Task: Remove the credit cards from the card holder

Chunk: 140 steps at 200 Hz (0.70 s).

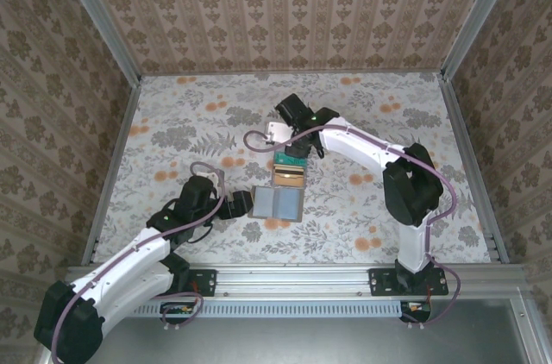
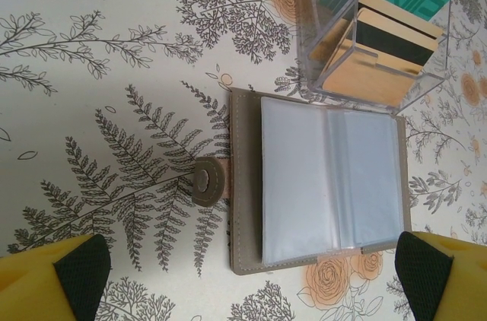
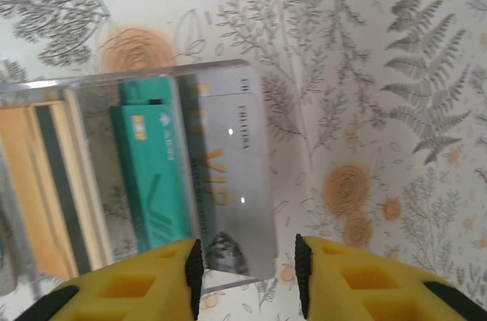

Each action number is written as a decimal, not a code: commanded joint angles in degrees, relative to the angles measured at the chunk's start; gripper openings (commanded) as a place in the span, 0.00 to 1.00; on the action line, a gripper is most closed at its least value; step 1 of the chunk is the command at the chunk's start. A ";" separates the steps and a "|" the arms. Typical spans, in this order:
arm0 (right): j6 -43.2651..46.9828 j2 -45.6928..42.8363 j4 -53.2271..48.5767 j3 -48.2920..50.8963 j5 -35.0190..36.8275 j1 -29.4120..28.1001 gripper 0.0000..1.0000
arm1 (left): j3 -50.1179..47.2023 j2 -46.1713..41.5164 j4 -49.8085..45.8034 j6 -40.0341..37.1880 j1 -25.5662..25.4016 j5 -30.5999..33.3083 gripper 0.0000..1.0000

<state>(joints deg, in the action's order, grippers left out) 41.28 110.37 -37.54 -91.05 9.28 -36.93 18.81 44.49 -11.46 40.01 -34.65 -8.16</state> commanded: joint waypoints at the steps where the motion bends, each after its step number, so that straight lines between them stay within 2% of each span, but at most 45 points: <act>1: -2.25 -0.49 3.76 -0.74 3.00 0.36 0.42 | -0.35 -0.90 -1.46 -0.72 0.55 -0.78 1.00; 38: -11.04 -6.73 8.48 4.07 2.35 0.32 0.42 | -0.10 -0.89 -1.41 -0.72 0.55 -1.72 1.00; 79: -32.35 -16.41 10.42 14.06 -4.35 0.36 0.43 | 0.79 0.11 0.72 -0.03 0.48 -4.75 0.98; 124: -51.49 -22.78 15.31 27.81 -13.39 -0.89 0.40 | 2.52 6.21 5.43 0.92 -1.47 -6.35 0.85; 140: -55.90 -24.38 19.67 33.66 -13.66 -2.02 0.38 | 4.04 9.46 6.50 0.60 -2.87 -6.17 0.81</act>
<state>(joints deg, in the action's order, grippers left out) -1.80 88.01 -23.24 -64.58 0.27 -37.36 19.64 50.74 -8.36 40.80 -35.79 -13.10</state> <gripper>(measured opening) 0.394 0.834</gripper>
